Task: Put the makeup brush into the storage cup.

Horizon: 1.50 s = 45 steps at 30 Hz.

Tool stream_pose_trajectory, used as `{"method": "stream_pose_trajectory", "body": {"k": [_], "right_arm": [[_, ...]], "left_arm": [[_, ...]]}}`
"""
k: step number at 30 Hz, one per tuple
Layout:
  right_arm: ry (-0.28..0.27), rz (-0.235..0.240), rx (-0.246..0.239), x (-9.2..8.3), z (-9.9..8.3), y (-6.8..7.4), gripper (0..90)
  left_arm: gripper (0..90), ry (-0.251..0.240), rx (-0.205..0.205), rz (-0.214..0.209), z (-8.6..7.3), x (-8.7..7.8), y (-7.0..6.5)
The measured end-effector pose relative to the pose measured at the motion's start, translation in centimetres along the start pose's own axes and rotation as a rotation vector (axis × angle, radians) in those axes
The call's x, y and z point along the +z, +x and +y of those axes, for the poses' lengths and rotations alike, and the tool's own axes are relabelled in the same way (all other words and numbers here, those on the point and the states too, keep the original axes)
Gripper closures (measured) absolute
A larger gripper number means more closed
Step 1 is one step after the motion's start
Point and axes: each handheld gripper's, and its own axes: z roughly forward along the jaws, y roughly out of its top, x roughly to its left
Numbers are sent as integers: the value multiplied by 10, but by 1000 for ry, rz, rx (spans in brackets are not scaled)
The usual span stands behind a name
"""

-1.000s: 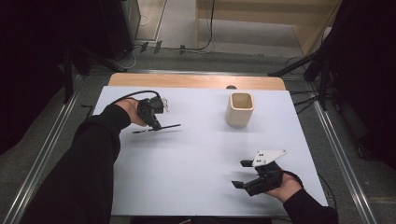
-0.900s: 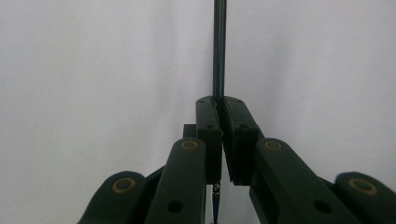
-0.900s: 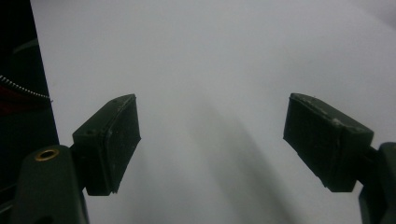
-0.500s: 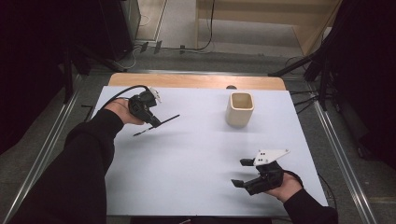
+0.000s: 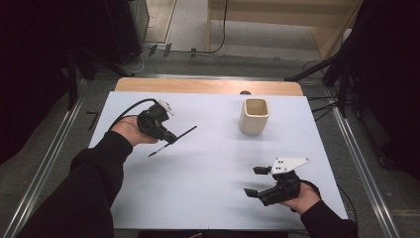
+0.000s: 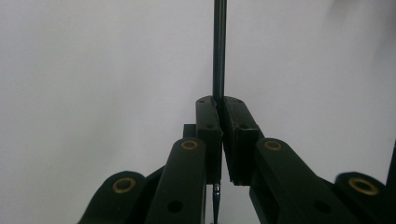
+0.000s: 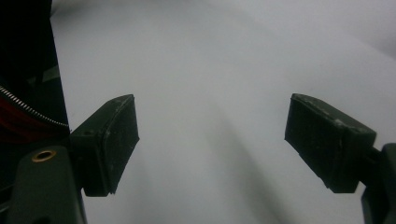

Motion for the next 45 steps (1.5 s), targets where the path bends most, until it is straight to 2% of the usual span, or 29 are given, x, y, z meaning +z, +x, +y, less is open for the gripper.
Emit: {"method": "stream_pose_trajectory", "body": {"k": [2,5,6,8,11,18,19,24,26,27,29,33,35,42,45], "right_arm": [[1,1,-1,0,0,0,186],[3,2,-5,0,0,0,185],[3,2,-5,0,0,0,186],[1,10,-8,0,0,0,213],[-4,15,-14,0,0,1,211],[-7,4,-14,0,0,0,191],[-28,5,-14,-1,1,1,168],[-56,15,-23,-2,3,2,158],[-50,11,-17,-1,4,1,144],[-27,2,12,1,5,0,145],[-17,-1,23,1,6,-1,145],[-16,5,3,3,8,-1,148],[-17,13,-7,4,11,0,150],[-17,28,-14,8,15,0,150],[-17,37,-24,10,16,0,150]], "left_arm": [[863,-4,2,5,-1,0,-3],[864,-39,-15,1,-5,1,-10],[864,-46,-8,7,-6,1,-12],[864,-44,5,3,-9,3,-18],[865,-65,-15,-5,-12,2,-24],[864,-71,-24,4,-18,3,-32],[864,-77,-31,0,-19,3,-33],[864,-91,-32,-3,-26,6,-39],[864,-96,-30,3,-27,6,-42],[864,-94,-25,5,-28,6,-44],[864,-106,-25,5,-29,4,-48],[864,-93,-8,10,-31,6,-54],[864,-76,0,-1,-31,10,-58],[864,-60,25,-11,-29,14,-67],[864,-48,48,-6,-28,15,-71]]}}
